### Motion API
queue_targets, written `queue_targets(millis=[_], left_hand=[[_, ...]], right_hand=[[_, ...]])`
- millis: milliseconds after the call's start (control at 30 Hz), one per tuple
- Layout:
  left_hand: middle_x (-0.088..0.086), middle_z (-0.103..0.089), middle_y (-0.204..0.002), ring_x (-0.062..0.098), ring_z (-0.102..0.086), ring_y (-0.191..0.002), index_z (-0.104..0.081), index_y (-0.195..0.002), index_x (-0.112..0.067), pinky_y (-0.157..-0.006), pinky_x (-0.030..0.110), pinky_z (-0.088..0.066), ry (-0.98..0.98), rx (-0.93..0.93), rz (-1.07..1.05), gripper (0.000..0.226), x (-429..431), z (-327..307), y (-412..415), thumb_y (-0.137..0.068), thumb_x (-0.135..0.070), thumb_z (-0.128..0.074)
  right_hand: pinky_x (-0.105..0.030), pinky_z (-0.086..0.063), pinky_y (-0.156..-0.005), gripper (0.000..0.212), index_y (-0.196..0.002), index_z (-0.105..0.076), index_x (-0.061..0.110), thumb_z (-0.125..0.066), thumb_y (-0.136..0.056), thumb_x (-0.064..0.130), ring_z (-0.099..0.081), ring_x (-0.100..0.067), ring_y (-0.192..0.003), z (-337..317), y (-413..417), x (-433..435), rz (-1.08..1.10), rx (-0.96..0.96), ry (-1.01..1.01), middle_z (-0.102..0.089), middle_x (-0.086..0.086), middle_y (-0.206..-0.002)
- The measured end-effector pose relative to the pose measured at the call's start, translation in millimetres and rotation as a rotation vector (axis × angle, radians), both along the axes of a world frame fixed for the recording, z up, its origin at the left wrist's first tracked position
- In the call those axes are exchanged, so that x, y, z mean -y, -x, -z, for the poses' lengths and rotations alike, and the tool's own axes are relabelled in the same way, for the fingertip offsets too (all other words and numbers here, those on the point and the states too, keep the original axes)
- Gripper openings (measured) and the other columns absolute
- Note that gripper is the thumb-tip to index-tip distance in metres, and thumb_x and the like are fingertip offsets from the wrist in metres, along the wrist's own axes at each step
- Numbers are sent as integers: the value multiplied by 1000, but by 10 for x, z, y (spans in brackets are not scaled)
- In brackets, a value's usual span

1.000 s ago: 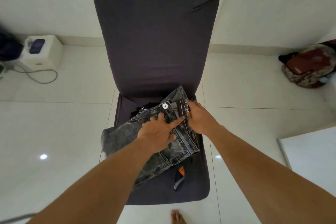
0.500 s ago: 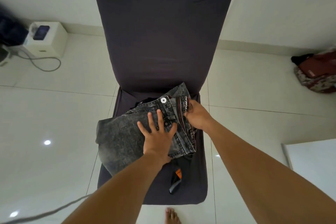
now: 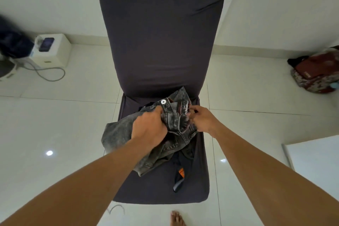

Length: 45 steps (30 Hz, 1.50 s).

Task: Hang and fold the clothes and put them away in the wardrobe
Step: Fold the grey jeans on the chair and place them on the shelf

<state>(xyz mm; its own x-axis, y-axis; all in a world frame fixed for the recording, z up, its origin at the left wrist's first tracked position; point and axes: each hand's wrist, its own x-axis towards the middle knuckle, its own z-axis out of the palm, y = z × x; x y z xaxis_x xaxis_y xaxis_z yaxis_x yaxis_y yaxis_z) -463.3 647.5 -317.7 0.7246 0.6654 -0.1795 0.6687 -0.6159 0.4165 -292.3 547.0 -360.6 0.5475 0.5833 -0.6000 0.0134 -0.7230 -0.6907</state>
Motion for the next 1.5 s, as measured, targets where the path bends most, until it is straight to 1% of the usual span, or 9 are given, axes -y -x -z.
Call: queue_targets(millis=[233,433,533,667,767,867,1000,1167,1500], left_hand=[[6,-67,-75,31,-63,-79,-60,-81,-24,-70,51,-52,423,361,-306,25,-430,-788,257,-75,-2,-49],[-1,-72,-70,11,-65,-67,-73,-73,-11,-61,24,-52,494,548,-258,34,-565,-1637,533,-95,-3,-49],[-2,-71,-65,16,-64,-65,-73,-67,-12,-64,31,-51,492,571,-220,40,-627,-2107,674,-98,-10,-48],[10,-64,-63,29,-62,-66,-62,-59,-10,-70,40,-51,622,629,-331,26,-705,-2737,800,-80,-15,-48],[11,-46,-66,29,-49,-69,-45,-62,-19,-70,36,-44,801,723,-327,7,-688,-3298,925,-57,-14,-43],[11,-45,-80,32,-48,-84,-49,-73,-19,-88,46,-48,897,815,-261,10,-689,-3777,961,-65,-16,-43],[13,-50,-85,34,-53,-89,-55,-80,-18,-97,53,-49,891,876,-219,14,-600,-4377,1013,-78,-21,-42],[4,-44,-45,24,-44,-38,-39,-42,-19,-48,18,-44,863,986,-184,13,-451,-5121,1184,-54,-13,-37],[11,-78,-92,29,-76,-83,-75,-101,-6,-76,37,-61,598,1015,-1,46,-438,-6043,1050,-74,-42,-83]], right_hand=[[-31,-52,-79,45,-131,-46,16,-64,-92,3,-63,-23,-94,-644,210,24,0,42,-12,-65,-11,-116],[-44,-44,-106,120,-155,-10,20,-91,-67,14,-47,-36,-131,-1054,420,8,160,120,38,-41,-15,-144],[-47,-35,-116,138,-161,-6,23,-98,-58,26,-40,-33,-142,-1249,533,82,147,26,-12,-39,-10,-157],[-43,-39,-108,124,-156,-23,20,-97,-59,42,-43,-33,-139,-1703,703,322,285,-2,-93,-41,-12,-154],[-57,-39,-102,75,-138,-39,17,-85,-80,33,-51,-35,-127,-2105,861,508,309,-323,-196,-55,-9,-134],[-38,-50,-71,27,-113,-60,17,-72,-90,26,-61,-15,-90,-2621,1035,532,253,-405,-346,-66,1,-106],[-42,-54,-92,41,-121,-66,17,-72,-87,38,-68,-25,-112,-3191,1051,517,309,-458,-603,-76,-6,-115],[-49,-50,-103,36,-124,-67,7,-65,-88,6,-68,-33,-114,-4063,772,641,327,-245,-777,-70,-17,-126],[-37,-57,-82,30,-125,-66,4,-54,-103,21,-73,-27,-103,-5748,546,792,249,81,-806,-75,-12,-115]])
